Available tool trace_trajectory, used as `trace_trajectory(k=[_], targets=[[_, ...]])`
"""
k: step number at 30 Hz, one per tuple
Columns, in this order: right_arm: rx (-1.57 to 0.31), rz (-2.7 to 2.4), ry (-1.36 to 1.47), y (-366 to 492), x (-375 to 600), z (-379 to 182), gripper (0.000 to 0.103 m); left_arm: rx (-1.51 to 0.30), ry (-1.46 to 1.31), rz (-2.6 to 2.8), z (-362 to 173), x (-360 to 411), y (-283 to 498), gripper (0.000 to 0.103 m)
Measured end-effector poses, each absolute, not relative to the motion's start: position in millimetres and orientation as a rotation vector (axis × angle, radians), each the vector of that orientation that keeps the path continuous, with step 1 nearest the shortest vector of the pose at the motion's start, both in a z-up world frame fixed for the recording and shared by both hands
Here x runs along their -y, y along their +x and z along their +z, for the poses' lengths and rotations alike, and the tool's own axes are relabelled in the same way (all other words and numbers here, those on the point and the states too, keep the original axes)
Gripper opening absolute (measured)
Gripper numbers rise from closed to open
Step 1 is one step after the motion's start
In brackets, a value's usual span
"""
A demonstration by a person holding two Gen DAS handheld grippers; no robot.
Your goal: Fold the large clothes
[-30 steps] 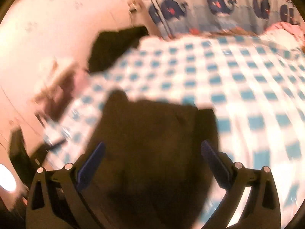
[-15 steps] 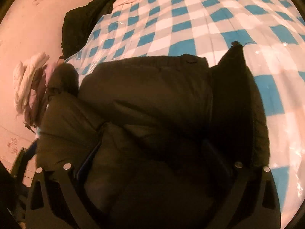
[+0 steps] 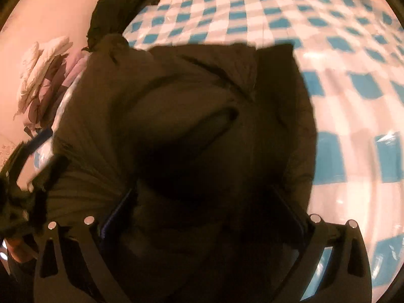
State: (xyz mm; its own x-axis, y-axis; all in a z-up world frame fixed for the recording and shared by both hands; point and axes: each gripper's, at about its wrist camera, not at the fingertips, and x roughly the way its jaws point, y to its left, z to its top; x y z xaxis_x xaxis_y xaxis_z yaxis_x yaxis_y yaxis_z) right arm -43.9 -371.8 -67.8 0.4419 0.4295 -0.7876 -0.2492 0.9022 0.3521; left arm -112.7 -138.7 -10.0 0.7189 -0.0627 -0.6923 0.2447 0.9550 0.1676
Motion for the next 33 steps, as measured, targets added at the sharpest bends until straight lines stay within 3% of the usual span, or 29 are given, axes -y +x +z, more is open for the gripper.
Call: trace_trajectory(k=[6, 13, 26, 33], targets=[[-0.924, 0.462, 0.248, -99.3, 384.5, -41.9, 0.096, -0.728, 0.268, -0.17, -2.1, 132.2, -138.9, 0.092], [-1.083, 0.43, 0.168, -112.6, 373.2, -82.2, 0.096, -0.729, 0.273, -0.183, 2.1, 132.2, -161.2, 0.092], [-1.086, 0.385, 0.152, -128.0, 360.3, -81.9, 0.096, -0.724, 0.251, -0.166, 7.3, 119.9, -180.0, 0.092], [-0.907, 0.375, 0.156, -142.9, 368.0, -36.7, 0.096, -0.714, 0.265, -0.153, 11.4, 112.7, -187.6, 0.092]])
